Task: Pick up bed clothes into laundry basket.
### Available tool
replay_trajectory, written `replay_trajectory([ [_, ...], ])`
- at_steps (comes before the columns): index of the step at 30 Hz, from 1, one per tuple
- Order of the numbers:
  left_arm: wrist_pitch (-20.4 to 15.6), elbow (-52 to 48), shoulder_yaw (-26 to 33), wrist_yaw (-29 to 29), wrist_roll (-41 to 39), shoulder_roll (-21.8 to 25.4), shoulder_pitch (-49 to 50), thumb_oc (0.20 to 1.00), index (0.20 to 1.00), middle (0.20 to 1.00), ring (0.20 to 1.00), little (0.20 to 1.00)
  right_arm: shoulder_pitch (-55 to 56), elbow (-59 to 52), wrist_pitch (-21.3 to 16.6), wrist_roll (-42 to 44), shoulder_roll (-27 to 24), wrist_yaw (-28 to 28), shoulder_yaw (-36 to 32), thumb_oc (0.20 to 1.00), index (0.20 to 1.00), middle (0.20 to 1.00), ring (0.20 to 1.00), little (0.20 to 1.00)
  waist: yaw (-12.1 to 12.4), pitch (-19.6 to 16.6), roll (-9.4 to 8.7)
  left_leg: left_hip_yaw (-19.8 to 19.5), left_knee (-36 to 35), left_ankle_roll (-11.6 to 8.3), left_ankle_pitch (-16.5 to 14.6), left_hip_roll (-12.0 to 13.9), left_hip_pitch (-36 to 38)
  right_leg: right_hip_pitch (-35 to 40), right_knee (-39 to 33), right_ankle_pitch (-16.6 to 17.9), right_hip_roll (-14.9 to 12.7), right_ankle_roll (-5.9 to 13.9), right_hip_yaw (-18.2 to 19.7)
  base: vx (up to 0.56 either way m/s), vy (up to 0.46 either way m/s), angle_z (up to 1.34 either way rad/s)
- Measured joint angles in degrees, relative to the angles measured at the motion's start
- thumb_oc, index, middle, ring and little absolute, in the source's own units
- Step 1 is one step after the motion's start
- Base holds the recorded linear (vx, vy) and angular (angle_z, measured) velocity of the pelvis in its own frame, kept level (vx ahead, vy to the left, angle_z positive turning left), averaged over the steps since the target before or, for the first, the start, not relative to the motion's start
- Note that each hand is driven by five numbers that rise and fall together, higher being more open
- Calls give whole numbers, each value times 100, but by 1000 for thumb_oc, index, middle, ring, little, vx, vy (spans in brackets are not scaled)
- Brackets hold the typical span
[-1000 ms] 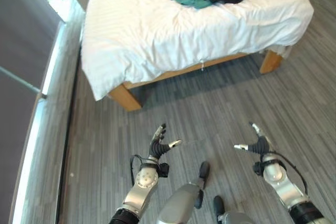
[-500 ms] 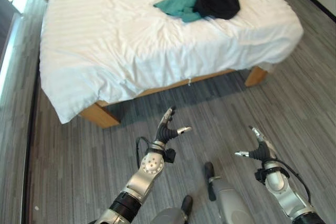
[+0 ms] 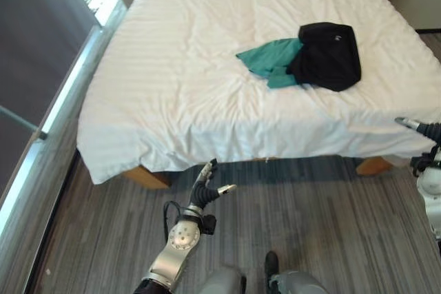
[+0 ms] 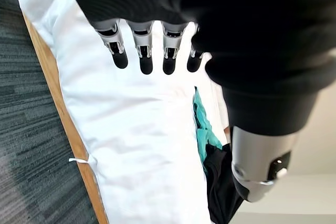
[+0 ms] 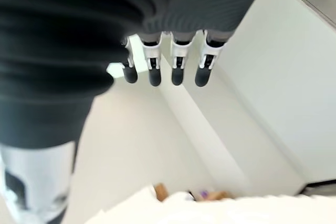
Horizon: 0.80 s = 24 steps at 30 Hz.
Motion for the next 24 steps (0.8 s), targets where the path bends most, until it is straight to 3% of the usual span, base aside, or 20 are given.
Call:
replay_trajectory([
  [2,3,4,-100,-10,-12,55,19,1000,1000,1000,1000,1000,-219,403,28,21,-174,-175,120,1000,1000,1000,1000,1000,42,-1,-71,80,-2015,41,80,147,12,345,-219,-66,-24,89,-156,422,112,20],
  [3,-2,20,-153,-22,-120,76,7,1000,1000,1000,1000,1000,-325,666,94,64,-362,-237,248,1000,1000,1000,1000,1000,41,-33,5,87,-3667,119,315,61,227,527,-389,-158,-22,217,-124,519,156,25],
  [5,-6,32,-168,-37,-211,45,69,1000,1000,1000,1000,1000,-726,1318,191,122,-592,-275,527,1000,1000,1000,1000,1000,81,-52,124,-144,-5226,138,603,-160,390,625,-559,-191,19,274,7,348,78,-21],
  [6,0,37,-175,-49,-218,29,83,1000,1000,1000,1000,1000,-895,1476,255,128,-660,-232,580,1000,1000,1000,1000,1000,142,-66,275,-156,-5498,213,661,-217,487,652,-559,-238,53,319,74,271,52,-52],
  [7,22,36,-177,-54,-221,3,125,1000,1000,1000,1000,1000,-950,1543,318,125,-681,-190,616,1000,1000,1000,1000,1000,175,-50,292,-93,-5537,310,725,-302,538,720,-553,-241,65,303,136,217,95,-62],
  [8,40,-7,-194,-66,-227,9,215,1000,1000,1000,1000,1000,-866,1530,377,117,-619,-107,770,1000,1000,1000,1000,1000,215,-120,451,-142,-5450,591,1009,-408,935,926,-212,-580,169,361,271,213,95,-54],
  [9,75,27,-214,-82,-247,-28,219,1000,1000,1000,1000,1000,-850,1524,419,111,-570,-58,951,1000,1000,1000,1000,1000,198,-104,492,-122,-5444,577,1200,-309,1024,534,798,-832,284,521,161,137,139,-53],
  [11,67,-52,-382,-150,-369,36,223,1000,1000,1000,1000,1000,-701,1459,446,104,-571,62,1083,1000,1000,1000,1000,1000,139,-109,551,-222,-5469,581,1297,-175,1260,-323,2739,-818,360,808,-73,96,84,-22],
  [12,61,-72,-542,-154,-380,164,131,1000,1000,1000,1000,1000,-909,1614,459,83,-611,62,1211,1000,1000,1000,1000,1000,12,-20,474,-371,-5328,609,1414,-212,1306,-860,3947,-773,290,978,-3,172,-10,24],
  [13,73,32,-803,-204,-376,400,-120,1000,1000,1000,1000,1000,-1330,1873,551,48,-670,87,1376,1000,1000,1000,1000,1000,-176,15,333,-426,-5265,628,1572,-423,1376,-1507,4797,-1093,25,1144,137,199,-46,26],
  [15,59,23,-785,-226,-392,322,-248,1000,1000,1000,1000,1000,-1598,1895,608,50,-817,81,1337,1000,1000,1000,1000,1000,-188,33,306,-409,-5372,632,1577,-550,1522,-1684,3845,-1320,-287,1096,241,226,-91,7],
  [16,55,33,-781,-224,-420,269,-421,1000,1000,1000,1000,1000,-1920,2149,609,54,-871,90,1360,1000,1000,1000,1000,1000,-170,57,346,-412,-5392,632,1576,-576,1595,-1665,2463,-1278,-466,1052,284,230,-96,1],
  [17,49,40,-762,-253,-437,269,-542,1000,1000,1000,1000,1000,-2034,2328,612,60,-885,111,1392,1000,1000,1000,1000,1000,-146,59,351,-431,-5377,638,1586,-569,1619,-1597,1699,-1124,-499,1141,337,221,-110,15],
  [19,32,214,-790,-271,-439,305,-817,1000,1000,1000,1000,1000,-2128,2692,618,92,-1025,145,1656,1000,1000,1000,1000,1000,-112,58,319,-591,-5443,711,1554,-594,1790,-1314,424,-611,-586,1166,525,190,-140,43],
  [20,12,237,-683,-268,-445,310,-809,1000,1000,1000,1000,1000,-2195,2814,627,142,-1007,280,1726,1000,1000,1000,1000,1000,-31,24,229,-529,-5544,790,1524,-597,1974,-1137,-120,-77,-694,1206,426,174,-127,30],
  [24,-9,220,-602,-266,-452,325,-615,1000,1000,1000,1000,1000,-2627,3240,592,249,-1034,522,2243,1000,1000,1000,1000,1000,41,-77,48,-544,-5562,777,1377,-677,2098,-786,-593,917,-854,1090,244,84,-80,18],
])
